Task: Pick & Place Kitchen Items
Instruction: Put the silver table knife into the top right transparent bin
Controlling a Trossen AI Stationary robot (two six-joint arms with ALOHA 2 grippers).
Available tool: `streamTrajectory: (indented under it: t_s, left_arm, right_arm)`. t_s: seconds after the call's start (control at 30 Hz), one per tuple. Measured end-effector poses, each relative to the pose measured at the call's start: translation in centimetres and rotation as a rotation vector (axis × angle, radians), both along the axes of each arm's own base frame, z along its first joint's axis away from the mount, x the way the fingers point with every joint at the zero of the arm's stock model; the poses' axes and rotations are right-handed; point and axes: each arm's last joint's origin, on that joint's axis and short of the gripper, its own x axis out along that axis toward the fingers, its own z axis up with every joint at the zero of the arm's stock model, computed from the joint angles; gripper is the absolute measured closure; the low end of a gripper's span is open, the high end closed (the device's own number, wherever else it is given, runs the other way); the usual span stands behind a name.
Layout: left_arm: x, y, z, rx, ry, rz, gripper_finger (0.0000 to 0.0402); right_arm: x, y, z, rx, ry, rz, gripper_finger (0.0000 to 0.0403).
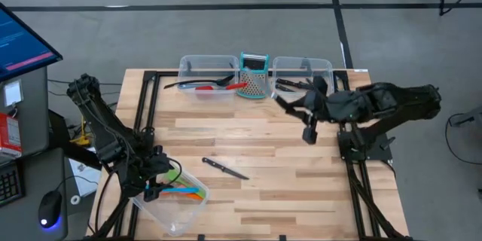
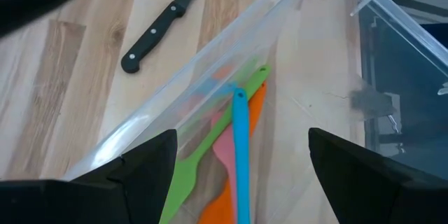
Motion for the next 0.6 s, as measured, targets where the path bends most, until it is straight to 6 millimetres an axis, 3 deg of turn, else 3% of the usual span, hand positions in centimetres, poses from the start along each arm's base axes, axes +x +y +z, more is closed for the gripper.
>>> streamTrajectory:
  t_s: [0.6]
  left_arm:
    - [0.0,0.0,0.0,-0.001,-0.010,0.004,0.0097]
  right_arm:
    - [-2.3,-7.8,-1.3,0.000,0.220,-0.390,0.0338]
